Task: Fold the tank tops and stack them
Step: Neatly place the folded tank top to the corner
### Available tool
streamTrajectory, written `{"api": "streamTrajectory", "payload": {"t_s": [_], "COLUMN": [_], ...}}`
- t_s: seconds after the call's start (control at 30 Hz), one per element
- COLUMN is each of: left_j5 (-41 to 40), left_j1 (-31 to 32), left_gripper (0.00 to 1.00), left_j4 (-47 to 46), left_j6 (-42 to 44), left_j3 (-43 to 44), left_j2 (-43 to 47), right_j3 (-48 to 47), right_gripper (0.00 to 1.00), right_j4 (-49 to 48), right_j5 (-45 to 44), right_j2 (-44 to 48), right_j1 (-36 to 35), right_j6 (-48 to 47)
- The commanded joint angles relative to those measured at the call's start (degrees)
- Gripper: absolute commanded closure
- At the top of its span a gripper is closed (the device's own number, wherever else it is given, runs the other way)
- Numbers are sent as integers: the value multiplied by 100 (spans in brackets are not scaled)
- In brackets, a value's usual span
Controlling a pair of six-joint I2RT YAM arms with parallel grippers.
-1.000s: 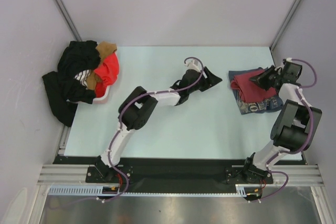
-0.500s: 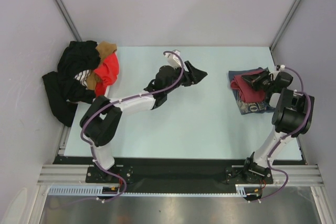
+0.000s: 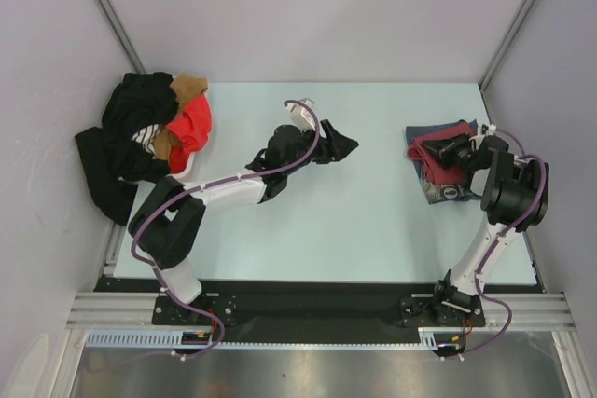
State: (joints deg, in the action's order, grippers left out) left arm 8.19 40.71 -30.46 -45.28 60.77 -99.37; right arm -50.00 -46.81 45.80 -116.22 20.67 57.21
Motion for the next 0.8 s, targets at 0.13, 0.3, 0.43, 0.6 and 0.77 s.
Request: {"api": "streamTrajectory", "payload": {"t_s": [0.13, 0.3, 0.43, 0.6, 0.77], "left_j5": [148, 219, 192, 166, 201], "left_j1": [-37, -37, -37, -28, -28], "left_gripper": [30, 30, 29, 29, 29], "left_j4": [-31, 250, 540, 523, 602], "left_j6": [239, 317, 484, 493, 564], "left_j3": [58, 40, -153, -784, -1339], "left_j2": [445, 576, 997, 1517, 2018], "right_j3": [-475, -757, -713, -432, -792], "right_gripper": [100, 100, 100, 100, 99], "right_j4": [831, 683, 866, 270, -110], "right_j5": [-45, -71, -299, -502, -327], "right_j2": [1102, 742, 329, -469, -736], "right_j1": [384, 693, 772, 947, 939], "right_j6": [-281, -9, -96, 254, 590]}}
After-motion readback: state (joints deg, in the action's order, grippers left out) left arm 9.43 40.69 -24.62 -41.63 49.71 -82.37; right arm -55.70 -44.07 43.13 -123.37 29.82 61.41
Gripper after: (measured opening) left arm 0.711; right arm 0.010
